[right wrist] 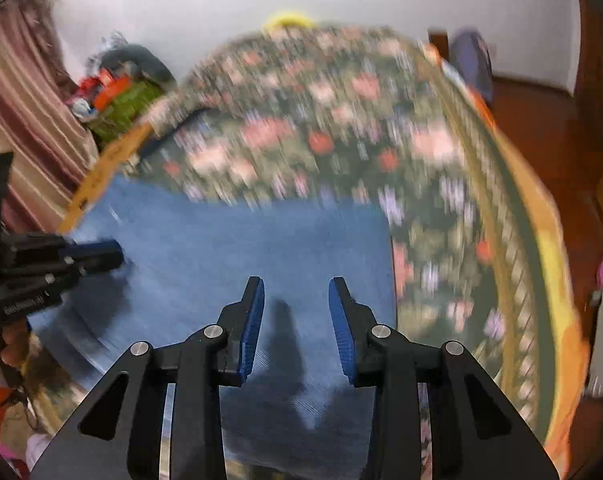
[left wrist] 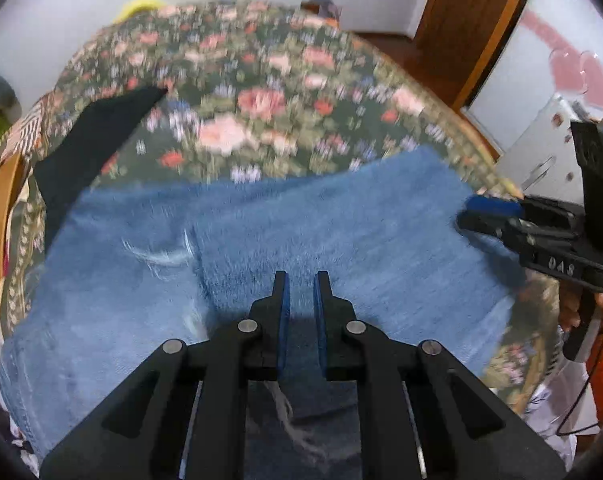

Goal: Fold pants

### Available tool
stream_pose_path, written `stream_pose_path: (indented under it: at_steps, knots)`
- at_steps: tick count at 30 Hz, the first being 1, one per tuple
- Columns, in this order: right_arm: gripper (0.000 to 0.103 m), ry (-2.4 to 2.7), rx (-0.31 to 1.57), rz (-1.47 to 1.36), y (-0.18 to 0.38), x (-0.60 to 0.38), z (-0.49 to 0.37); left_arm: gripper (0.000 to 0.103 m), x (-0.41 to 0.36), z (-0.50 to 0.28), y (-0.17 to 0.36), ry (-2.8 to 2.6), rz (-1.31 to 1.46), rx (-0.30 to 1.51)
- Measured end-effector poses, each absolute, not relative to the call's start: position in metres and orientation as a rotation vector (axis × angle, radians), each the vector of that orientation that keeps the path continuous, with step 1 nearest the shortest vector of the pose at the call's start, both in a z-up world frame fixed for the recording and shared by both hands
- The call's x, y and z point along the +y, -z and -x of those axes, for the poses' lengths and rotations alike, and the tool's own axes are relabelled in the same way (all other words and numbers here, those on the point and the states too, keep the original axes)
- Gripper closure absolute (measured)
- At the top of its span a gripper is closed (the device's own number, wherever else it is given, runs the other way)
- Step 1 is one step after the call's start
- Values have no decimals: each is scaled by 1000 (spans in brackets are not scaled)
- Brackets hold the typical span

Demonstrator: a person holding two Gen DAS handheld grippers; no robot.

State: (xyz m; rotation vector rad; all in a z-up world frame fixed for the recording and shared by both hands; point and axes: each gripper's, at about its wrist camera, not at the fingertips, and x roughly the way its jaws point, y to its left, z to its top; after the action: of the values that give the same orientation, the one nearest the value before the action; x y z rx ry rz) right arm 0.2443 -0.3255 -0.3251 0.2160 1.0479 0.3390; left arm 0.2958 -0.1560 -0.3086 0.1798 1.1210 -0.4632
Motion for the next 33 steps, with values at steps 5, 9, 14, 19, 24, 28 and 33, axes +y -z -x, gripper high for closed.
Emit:
stream_pose_path:
  at_steps: [5, 9, 14, 19, 24, 28, 33]
  knots:
    - [72, -335, 997, -154, 326, -323, -201, 91, -143, -281, 310, 490, -150, 1114]
    - [72, -334, 996, -209, 328, -336, -188, 91, -139, -264, 308, 486, -189, 1101]
    - [71, -306, 1023, -175, 317, -336, -181, 70, -126, -240, 301, 436, -202, 1076]
    - [62, -286, 976, -168, 290, -335, -177, 50, -85, -224, 282, 319, -144, 1038]
    - [59, -334, 873, -144, 252, -311, -179, 29, -9, -206, 243, 149, 7, 929]
    - [54, -392, 799, -119, 228, -279, -186, 12, 50, -187, 217, 16, 108, 839]
    - [53, -490, 761, -89, 212, -224, -196, 7, 120, -166, 217, -74, 240, 837]
